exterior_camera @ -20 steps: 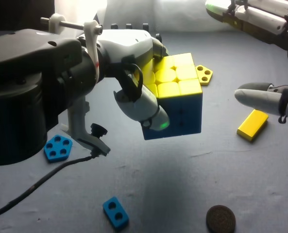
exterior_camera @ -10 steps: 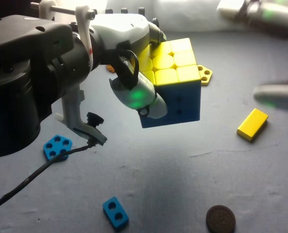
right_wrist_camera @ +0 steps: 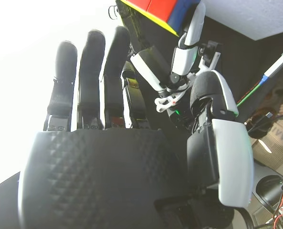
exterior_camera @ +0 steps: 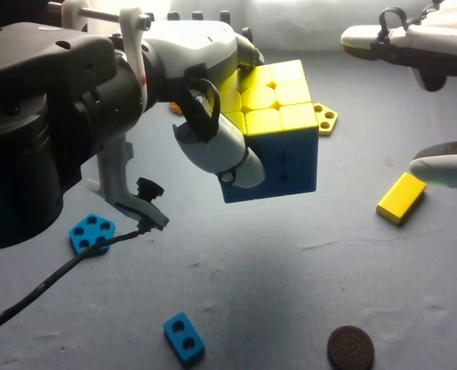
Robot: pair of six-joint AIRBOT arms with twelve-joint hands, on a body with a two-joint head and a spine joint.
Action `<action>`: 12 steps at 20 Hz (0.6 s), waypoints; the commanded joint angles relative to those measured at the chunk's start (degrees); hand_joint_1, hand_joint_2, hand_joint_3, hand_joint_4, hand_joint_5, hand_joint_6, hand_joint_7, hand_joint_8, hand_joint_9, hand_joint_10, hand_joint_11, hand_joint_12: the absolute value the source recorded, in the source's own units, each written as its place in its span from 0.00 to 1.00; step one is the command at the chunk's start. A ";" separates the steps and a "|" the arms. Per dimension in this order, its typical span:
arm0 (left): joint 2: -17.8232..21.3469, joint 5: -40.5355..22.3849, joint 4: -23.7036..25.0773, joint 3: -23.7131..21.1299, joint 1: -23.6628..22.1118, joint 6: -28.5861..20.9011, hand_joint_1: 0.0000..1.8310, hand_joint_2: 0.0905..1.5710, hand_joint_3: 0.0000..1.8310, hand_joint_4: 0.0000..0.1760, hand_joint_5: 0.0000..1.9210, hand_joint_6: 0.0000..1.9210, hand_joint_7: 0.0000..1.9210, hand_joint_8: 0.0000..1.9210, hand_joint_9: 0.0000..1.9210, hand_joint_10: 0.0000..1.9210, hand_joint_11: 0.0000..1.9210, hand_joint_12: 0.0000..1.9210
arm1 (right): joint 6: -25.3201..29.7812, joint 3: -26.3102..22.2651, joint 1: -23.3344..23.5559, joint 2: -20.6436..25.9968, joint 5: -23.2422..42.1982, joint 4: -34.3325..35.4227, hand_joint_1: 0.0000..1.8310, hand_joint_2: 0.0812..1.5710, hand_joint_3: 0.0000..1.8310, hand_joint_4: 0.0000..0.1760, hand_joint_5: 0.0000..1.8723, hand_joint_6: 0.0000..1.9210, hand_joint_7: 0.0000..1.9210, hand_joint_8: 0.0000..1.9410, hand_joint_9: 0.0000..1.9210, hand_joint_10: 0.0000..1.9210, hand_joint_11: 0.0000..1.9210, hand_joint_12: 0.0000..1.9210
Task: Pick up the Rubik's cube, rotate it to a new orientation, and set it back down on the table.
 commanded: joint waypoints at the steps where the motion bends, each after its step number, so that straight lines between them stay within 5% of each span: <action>1: 0.53 0.81 4.20 -0.10 -1.11 -0.44 0.62 0.82 0.00 0.00 0.33 0.71 0.34 0.89 0.23 0.82 0.15 0.91 | 0.34 0.20 1.15 0.00 6.04 0.94 0.14 0.76 0.00 0.00 0.06 0.00 0.23 0.86 0.26 1.00 0.21 1.00; 3: 0.55 0.85 4.40 0.03 -1.10 -0.44 0.62 0.83 0.00 0.00 0.32 0.72 0.33 0.90 0.23 0.84 0.15 0.92 | 0.37 0.25 2.12 -0.52 4.85 0.94 0.14 0.76 0.00 0.00 0.07 0.00 0.24 0.90 0.27 1.00 0.20 1.00; 5: 1.91 0.93 4.48 -0.57 -1.08 -0.30 0.61 0.84 0.00 0.00 0.31 0.74 0.32 0.91 0.22 0.85 0.14 0.93 | 2.79 1.13 4.82 -3.92 -4.95 0.82 0.13 0.77 0.00 0.00 0.05 0.00 0.23 0.94 0.28 1.00 0.21 1.00; 12: 2.51 1.02 3.80 -1.07 -1.07 1.10 0.62 0.83 0.00 0.00 0.31 0.72 0.34 0.90 0.23 0.82 0.14 0.91 | 2.27 1.41 6.02 -5.83 -1.28 1.50 0.13 0.77 0.00 0.00 0.07 0.00 0.21 0.91 0.23 1.00 0.17 1.00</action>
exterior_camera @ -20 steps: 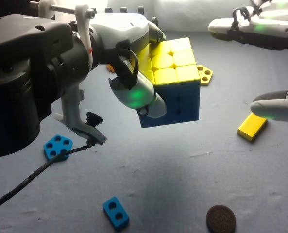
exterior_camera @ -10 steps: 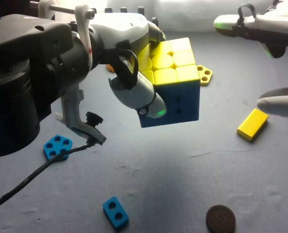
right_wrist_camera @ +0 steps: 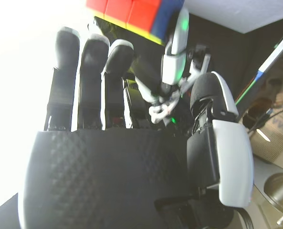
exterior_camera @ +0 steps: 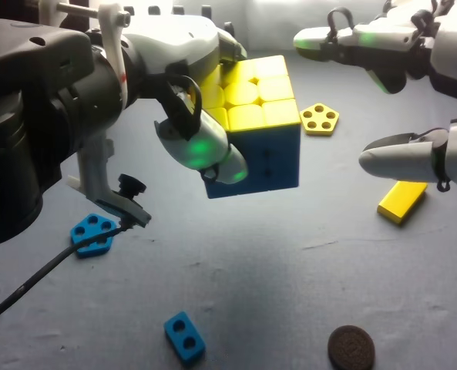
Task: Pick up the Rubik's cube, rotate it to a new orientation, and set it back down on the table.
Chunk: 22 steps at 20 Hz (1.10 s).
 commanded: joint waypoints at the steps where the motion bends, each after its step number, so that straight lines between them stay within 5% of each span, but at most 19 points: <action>1: 0.39 0.89 3.62 -0.11 -0.72 -0.47 0.62 0.83 0.00 0.00 0.31 0.73 0.33 0.91 0.22 0.83 0.14 0.92 | 0.02 -0.08 0.58 0.20 6.09 0.34 0.13 0.77 0.00 0.00 0.07 0.00 0.21 0.91 0.23 1.00 0.17 1.00; 22: 0.38 0.89 3.39 0.10 -0.98 -0.47 0.61 0.84 0.00 0.00 0.30 0.74 0.32 0.92 0.21 0.86 0.13 0.94 | -2.18 1.45 -1.82 -5.76 2.61 0.91 0.16 0.76 0.00 0.00 0.06 0.00 0.20 0.89 0.22 1.00 0.16 1.00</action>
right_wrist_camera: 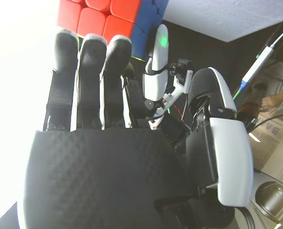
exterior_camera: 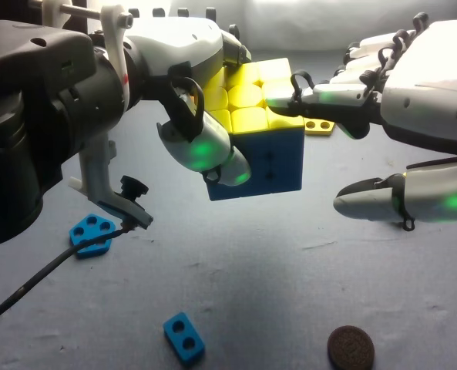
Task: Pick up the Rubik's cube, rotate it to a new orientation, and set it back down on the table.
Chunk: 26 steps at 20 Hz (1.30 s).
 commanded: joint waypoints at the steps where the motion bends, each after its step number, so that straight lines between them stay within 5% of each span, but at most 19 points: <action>1: 0.38 0.43 3.67 0.11 -1.02 -0.45 0.62 0.84 0.00 0.00 0.31 0.73 0.33 0.90 0.22 0.84 0.12 0.94 | 0.09 -0.07 0.30 0.12 6.60 0.63 0.17 0.76 0.00 0.00 0.08 0.01 0.22 0.87 0.22 1.00 0.16 1.00; 26: 0.38 0.43 3.68 0.36 -1.37 -0.46 0.61 0.85 0.00 0.00 0.28 0.75 0.33 0.92 0.21 0.82 0.13 0.92 | -1.74 0.07 -4.50 -0.90 6.81 0.61 0.15 0.77 0.00 0.00 0.06 0.00 0.21 0.90 0.22 1.00 0.17 1.00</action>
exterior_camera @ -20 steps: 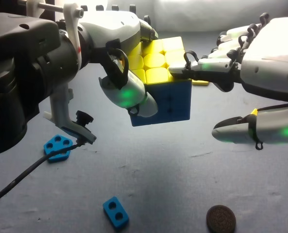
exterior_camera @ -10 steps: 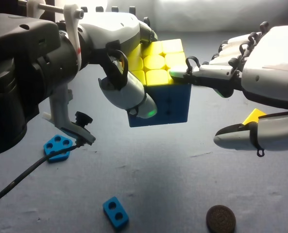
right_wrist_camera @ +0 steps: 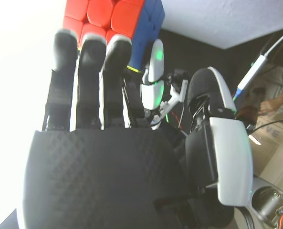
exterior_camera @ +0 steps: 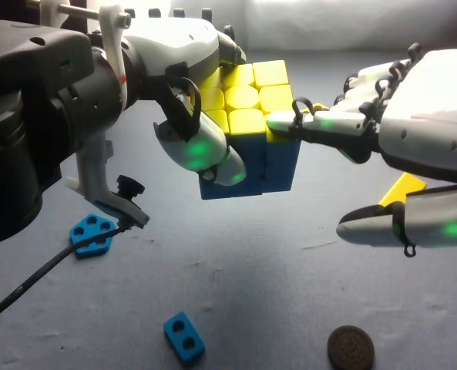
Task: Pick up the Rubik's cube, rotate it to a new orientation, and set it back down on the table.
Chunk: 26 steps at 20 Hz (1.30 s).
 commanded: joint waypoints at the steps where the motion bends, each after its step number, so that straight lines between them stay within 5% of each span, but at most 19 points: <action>1: 0.38 0.93 4.09 -0.01 -1.33 -0.96 0.62 0.84 0.00 0.00 0.29 0.73 0.33 0.92 0.21 0.83 0.12 0.93 | -0.19 -0.04 0.10 0.02 4.40 0.19 0.15 0.76 0.00 0.00 0.07 0.00 0.22 0.88 0.23 1.00 0.18 1.00; 26: 0.37 0.92 4.08 0.00 -1.34 -0.96 0.62 0.84 0.00 0.00 0.29 0.74 0.34 0.90 0.22 0.81 0.13 0.91 | -0.57 1.88 -2.36 -3.30 3.24 1.03 0.14 0.77 0.00 0.00 0.06 0.00 0.21 0.86 0.22 1.00 0.16 1.00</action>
